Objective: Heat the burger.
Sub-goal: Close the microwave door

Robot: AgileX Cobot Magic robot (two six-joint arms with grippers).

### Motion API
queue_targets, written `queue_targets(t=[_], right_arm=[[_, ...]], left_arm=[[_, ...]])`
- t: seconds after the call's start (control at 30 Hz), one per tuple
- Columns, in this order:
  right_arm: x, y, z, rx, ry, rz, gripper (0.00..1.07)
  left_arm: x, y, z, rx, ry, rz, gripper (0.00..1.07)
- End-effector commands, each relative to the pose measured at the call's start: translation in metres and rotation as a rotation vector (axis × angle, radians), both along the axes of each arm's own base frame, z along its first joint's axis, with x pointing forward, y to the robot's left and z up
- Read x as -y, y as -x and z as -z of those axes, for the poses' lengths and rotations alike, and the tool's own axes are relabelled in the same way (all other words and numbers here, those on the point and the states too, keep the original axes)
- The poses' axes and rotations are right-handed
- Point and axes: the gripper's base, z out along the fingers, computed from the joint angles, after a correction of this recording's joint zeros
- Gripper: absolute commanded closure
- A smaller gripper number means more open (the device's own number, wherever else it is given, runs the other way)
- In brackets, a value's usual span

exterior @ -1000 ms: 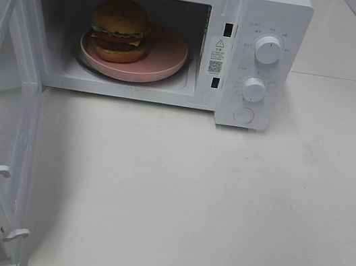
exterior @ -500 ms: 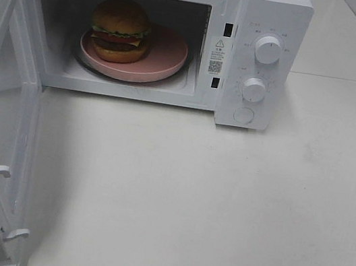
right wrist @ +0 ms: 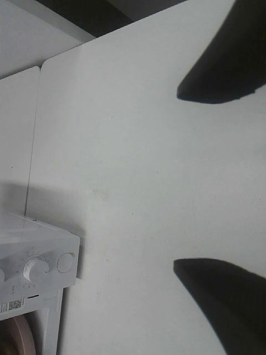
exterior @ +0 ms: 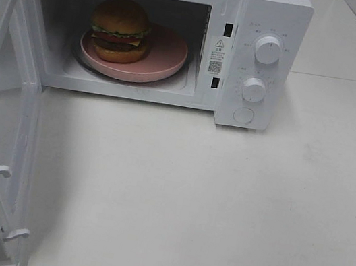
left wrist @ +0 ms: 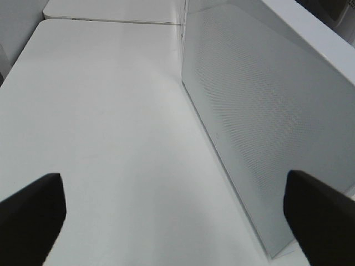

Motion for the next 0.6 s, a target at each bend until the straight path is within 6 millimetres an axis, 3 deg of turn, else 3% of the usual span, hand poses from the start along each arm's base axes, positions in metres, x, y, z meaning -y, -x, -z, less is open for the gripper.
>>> queue_targets(t=[0.03,0.6], right_arm=[[0.0006,0.0038,0.0006,0.027,-0.004,0.014,0.31],[0.0006,0.0038,0.0006,0.027,-0.004,0.014,0.31]], left_arm=[[-0.0002,0.0014,-0.0004,0.026,0.002,-0.002,0.07],[-0.0001,0.0014,-0.0004,0.026,0.001,0.0,0.07]])
